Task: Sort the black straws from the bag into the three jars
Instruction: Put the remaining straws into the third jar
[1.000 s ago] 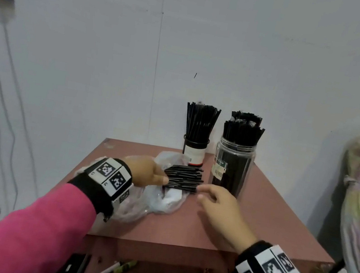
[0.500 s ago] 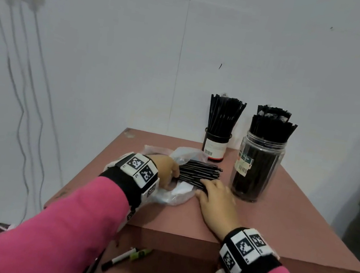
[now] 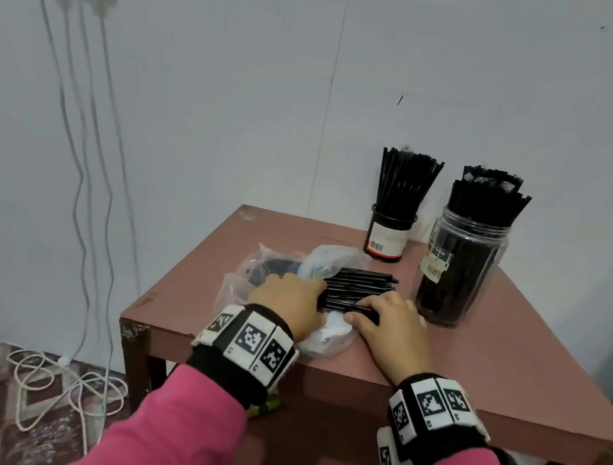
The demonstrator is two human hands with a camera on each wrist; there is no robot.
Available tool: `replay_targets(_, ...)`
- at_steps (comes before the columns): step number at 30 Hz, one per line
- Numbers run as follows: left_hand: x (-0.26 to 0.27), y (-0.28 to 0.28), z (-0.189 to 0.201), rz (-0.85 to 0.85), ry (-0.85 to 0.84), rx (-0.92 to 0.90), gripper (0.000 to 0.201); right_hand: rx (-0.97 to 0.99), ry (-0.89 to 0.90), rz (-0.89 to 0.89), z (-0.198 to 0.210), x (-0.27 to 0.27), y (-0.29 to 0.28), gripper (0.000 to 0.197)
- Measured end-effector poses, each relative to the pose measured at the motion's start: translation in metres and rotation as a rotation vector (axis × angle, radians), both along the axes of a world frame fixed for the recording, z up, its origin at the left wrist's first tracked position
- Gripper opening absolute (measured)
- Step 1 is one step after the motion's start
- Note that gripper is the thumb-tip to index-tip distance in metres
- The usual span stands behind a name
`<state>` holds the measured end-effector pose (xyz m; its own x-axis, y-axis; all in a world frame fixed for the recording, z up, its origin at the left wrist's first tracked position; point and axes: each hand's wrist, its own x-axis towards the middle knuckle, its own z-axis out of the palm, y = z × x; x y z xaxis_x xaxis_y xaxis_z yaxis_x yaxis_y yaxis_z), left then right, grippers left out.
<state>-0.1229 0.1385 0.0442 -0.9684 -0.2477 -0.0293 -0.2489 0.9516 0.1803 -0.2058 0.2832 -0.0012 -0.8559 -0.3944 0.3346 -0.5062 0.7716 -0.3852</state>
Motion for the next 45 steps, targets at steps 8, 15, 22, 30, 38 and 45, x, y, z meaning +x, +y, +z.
replay_targets(8, 0.006, -0.007, -0.03, 0.09, 0.234, 0.342, 0.053, -0.136, 0.035, 0.047, -0.002, -0.001, 0.0, 0.024)
replay_targets(15, -0.015, -0.015, -0.033, 0.092, 0.259, 0.33, 0.043, 0.038, 0.088, -0.018, -0.003, -0.002, -0.001, 0.04)
replay_targets(22, -0.025, -0.015, -0.038, 0.065, 0.203, 0.124, 0.041, 0.09, 0.051, -0.085, 0.0, -0.001, -0.003, 0.031)
replay_targets(30, -0.028, -0.012, -0.043, 0.087, 0.251, 0.055, 0.041, -0.598, -0.195, 0.084, -0.002, 0.0, 0.004, 0.018)
replay_targets(38, -0.027, -0.011, -0.05, 0.091, 0.407, 0.047, 0.03, -1.119, -0.337, 0.225, 0.001, 0.004, 0.006, 0.037)
replay_targets(45, -0.025, -0.01, -0.048, 0.1, 0.47, 0.063, 0.031, -1.134, -0.705, 0.294, 0.006, -0.002, 0.002, 0.025)
